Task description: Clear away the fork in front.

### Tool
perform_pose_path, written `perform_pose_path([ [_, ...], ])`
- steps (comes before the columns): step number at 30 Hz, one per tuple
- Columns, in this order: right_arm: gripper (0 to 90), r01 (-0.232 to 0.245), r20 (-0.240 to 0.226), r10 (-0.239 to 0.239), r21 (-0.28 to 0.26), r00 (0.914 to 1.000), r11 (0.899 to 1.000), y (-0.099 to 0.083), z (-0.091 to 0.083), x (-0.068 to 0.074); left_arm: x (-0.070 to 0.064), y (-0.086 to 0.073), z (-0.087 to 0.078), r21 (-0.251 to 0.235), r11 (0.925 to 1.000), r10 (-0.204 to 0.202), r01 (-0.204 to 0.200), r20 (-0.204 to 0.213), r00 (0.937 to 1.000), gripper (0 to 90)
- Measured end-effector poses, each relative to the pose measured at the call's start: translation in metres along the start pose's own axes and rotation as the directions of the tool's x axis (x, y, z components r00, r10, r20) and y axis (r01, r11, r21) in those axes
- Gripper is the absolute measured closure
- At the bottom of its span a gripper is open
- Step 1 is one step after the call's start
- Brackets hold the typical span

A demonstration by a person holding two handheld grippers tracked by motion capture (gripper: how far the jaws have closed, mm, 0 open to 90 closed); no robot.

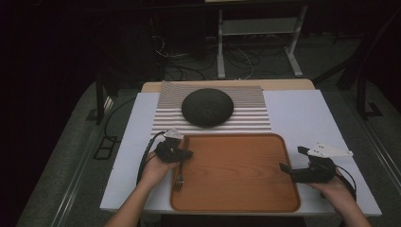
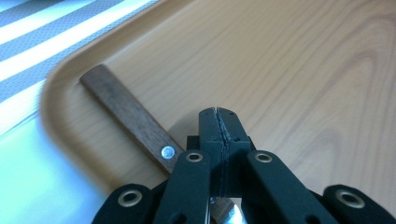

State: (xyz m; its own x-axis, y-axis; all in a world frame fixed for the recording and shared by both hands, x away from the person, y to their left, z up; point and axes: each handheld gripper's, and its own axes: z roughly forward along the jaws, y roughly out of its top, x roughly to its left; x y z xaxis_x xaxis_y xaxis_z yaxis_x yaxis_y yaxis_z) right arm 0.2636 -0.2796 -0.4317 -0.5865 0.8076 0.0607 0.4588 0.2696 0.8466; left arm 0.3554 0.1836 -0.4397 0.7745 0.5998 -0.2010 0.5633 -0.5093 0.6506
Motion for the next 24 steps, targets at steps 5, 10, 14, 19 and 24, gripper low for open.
perform_pose_path([
  [5,5.1,0.001,0.002,-0.001,0.0,1.0,1.0,0.0,0.0,0.0,0.007,-0.004,-0.008,-0.035,0.9993,-0.014,0.014,0.004,0.9999,88.1],
  [10,5.1,0.002,0.002,-0.002,-0.001,1.0,1.0,0.0,0.0,0.0,0.004,-0.004,-0.012,-0.058,0.9983,0.005,-0.005,0.003,1.0,80.6],
  [14,5.1,-0.001,0.001,0.001,-0.002,1.0,1.0,0.0,-0.001,0.0,0.002,-0.005,-0.021,-0.108,0.9939,0.02,-0.019,0.009,0.9998,71.0],
  [19,5.1,0.0,-0.001,0.0,-0.002,1.0,1.0,0.0,-0.001,0.0,-0.003,-0.01,-0.037,-0.151,0.9876,0.041,-0.042,-0.006,0.9991,53.8],
  [24,5.1,-0.003,-0.007,0.003,-0.004,1.0,1.0,0.0,-0.001,0.001,-0.013,-0.014,-0.05,-0.215,0.9761,0.039,-0.033,0.023,0.999,36.4],
])
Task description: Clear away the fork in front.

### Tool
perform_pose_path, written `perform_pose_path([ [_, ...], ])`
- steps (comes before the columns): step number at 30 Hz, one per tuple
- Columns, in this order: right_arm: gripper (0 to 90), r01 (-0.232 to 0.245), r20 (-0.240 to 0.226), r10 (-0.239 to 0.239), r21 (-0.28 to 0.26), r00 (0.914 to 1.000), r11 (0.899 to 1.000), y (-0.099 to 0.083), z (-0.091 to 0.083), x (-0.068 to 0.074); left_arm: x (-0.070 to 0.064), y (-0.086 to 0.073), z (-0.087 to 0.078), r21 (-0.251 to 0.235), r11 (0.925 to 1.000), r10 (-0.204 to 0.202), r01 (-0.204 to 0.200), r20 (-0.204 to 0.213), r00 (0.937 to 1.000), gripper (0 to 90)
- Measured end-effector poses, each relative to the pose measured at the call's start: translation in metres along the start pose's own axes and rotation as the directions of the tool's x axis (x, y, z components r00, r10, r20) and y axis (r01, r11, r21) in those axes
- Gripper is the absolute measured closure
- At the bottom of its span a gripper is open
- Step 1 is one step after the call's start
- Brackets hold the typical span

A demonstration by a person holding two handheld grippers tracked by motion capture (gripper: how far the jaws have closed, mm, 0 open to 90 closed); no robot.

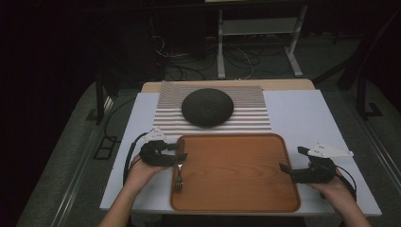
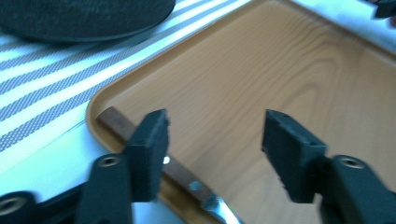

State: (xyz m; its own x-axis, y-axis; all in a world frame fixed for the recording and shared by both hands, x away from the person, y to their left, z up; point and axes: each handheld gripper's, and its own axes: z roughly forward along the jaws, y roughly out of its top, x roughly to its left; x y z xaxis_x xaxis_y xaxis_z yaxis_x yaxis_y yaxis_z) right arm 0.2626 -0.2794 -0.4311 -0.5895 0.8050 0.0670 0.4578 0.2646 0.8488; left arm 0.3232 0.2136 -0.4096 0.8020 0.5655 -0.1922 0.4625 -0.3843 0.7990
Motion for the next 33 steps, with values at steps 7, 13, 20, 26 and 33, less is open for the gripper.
perform_pose_path([
  [7,5.1,0.005,-0.003,-0.005,-0.004,1.0,1.0,0.0,-0.001,0.001,-0.01,-0.013,-0.01,-0.017,0.9991,0.038,-0.038,-0.042,0.9984,14.3],
  [13,5.1,0.012,-0.012,-0.012,-0.002,0.9999,1.0,0.0,0.0,0.002,-0.009,-0.017,-0.005,0.004,0.9985,0.056,-0.055,-0.046,0.9974,4.7],
  [20,5.3,0.017,-0.017,-0.017,0.002,0.9997,1.0,0.0,0.0,0.002,-0.008,-0.017,-0.005,-0.003,0.9988,0.049,-0.049,-0.046,0.9977,0.0],
  [26,5.3,0.017,-0.019,-0.017,0.002,0.9997,1.0,0.0,0.0,0.003,-0.009,-0.017,-0.004,0.007,0.999,0.046,-0.045,-0.041,0.9981,0.0],
  [33,5.3,0.016,-0.02,-0.016,-0.003,0.9997,1.0,0.0,-0.001,0.002,-0.01,-0.016,-0.005,0.002,0.9986,0.053,-0.053,-0.041,0.9977,0.0],
])
